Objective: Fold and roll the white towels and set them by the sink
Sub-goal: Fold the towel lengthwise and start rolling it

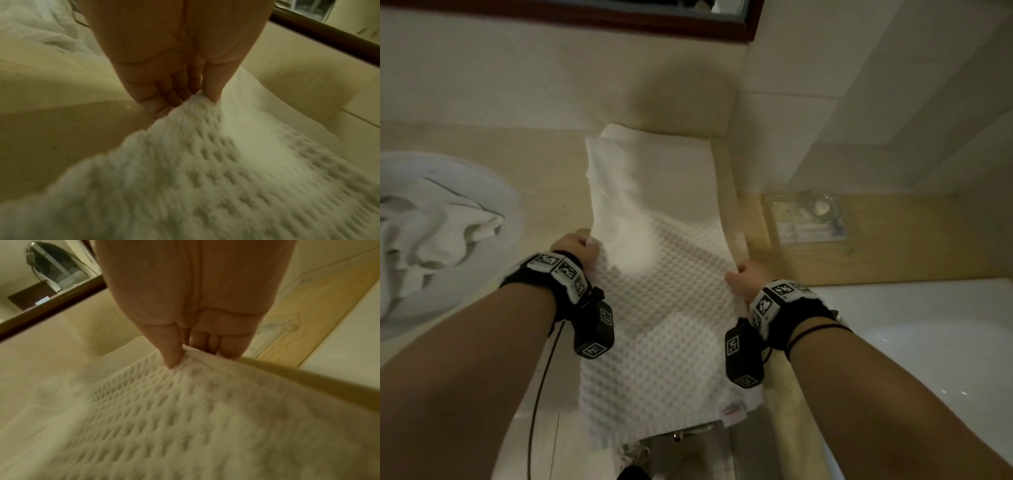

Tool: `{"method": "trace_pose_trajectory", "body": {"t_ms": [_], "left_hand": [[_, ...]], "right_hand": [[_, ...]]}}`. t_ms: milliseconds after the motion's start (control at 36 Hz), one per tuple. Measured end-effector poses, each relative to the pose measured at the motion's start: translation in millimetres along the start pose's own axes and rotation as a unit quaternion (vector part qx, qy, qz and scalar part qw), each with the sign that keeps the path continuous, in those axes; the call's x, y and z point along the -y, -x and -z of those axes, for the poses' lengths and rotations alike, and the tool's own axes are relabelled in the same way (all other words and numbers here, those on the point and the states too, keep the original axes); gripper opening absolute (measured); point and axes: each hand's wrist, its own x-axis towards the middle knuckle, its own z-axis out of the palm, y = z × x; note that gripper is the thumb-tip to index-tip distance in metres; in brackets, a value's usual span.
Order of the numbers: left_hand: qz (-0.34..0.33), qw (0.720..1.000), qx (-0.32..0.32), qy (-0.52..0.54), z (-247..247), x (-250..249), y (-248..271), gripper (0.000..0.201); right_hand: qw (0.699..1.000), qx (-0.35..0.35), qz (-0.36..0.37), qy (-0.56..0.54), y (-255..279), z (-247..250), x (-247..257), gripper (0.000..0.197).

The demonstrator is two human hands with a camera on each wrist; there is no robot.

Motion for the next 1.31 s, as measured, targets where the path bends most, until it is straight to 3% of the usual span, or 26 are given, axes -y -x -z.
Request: {"method": "trace_pose_trajectory", "body": {"t_ms": [83, 222, 278, 333, 389, 472, 556, 694, 806, 917, 972, 1055, 1139, 1222, 1305], "left_hand": [[0.015, 1.0, -0.001, 0.009, 0.0, -2.3, 0.4, 0.039], [0.034, 0.999, -0.033, 0.026, 2.2, -4.5, -1.6, 0.029], [0.033, 0.998, -0.052, 0.033, 2.5, -5.0, 0.1, 0.034], [-0.004, 0.997, -0.076, -0.007, 1.0, -4.3, 4.9, 0.047], [-0.099, 0.985, -0.083, -0.117, -4.2, -3.7, 8.0, 0.061], [-0.216, 0.939, -0.015, -0.267, -22.2, -9.4, 18.7, 0.076], [-0.212, 0.918, 0.083, -0.326, -36.6, -8.6, 34.2, 0.078], [-0.177, 0.912, 0.117, -0.35, -36.9, 12.7, 35.4, 0.091], [-0.185, 0.909, 0.127, -0.352, -31.6, 11.9, 33.0, 0.101], [-0.204, 0.902, 0.13, -0.356, -27.6, 15.1, 31.6, 0.103], [-0.217, 0.902, 0.125, -0.352, -17.9, 13.0, 28.4, 0.097], [-0.241, 0.928, 0.06, -0.279, 11.5, 0.6, 16.6, 0.076], [-0.179, 0.975, -0.001, -0.134, 45.0, -19.9, -4.3, 0.057], [-0.074, 0.996, -0.033, 0.04, 71.8, -44.0, -32.1, 0.067], [-0.007, 0.986, -0.003, 0.164, 85.1, -64.6, -71.5, 0.088]], "right_hand": [[1.0, -0.006, 0.012, 0.001, 1.6, -3.4, -3.9, 0.036], [0.999, 0.024, 0.033, 0.027, 6.8, -9.2, -9.6, 0.057], [0.999, 0.018, 0.041, 0.028, 9.3, -9.7, -12.7, 0.068], [0.998, 0.007, 0.063, 0.03, 13.9, -10.8, -14.7, 0.084], [0.989, -0.03, 0.102, 0.106, 22.6, -12.5, -11.9, 0.088], [0.946, -0.037, 0.192, 0.258, 21.0, -19.8, -2.5, 0.08], [0.926, 0.039, 0.2, 0.317, 8.9, -33.1, 5.2, 0.07], [0.924, 0.04, 0.17, 0.34, -4.8, -45.7, -1.6, 0.069], [0.926, 0.048, 0.142, 0.346, -8.8, -35.8, 19.8, 0.072], [0.953, -0.036, 0.164, 0.251, -12.8, -16.7, 47.2, 0.05], [0.972, -0.031, 0.149, 0.181, -13.8, -7.8, 54.7, 0.044], [0.99, -0.04, 0.106, 0.087, -20.5, 6.2, 58.3, 0.039], [0.995, -0.067, 0.068, -0.004, -35.4, 22.6, 66.5, 0.043], [0.992, -0.096, 0.035, -0.071, -59.0, 38.7, 84.8, 0.043], [0.988, -0.107, 0.022, -0.113, -81.1, 53.0, 108.7, 0.049]]}}
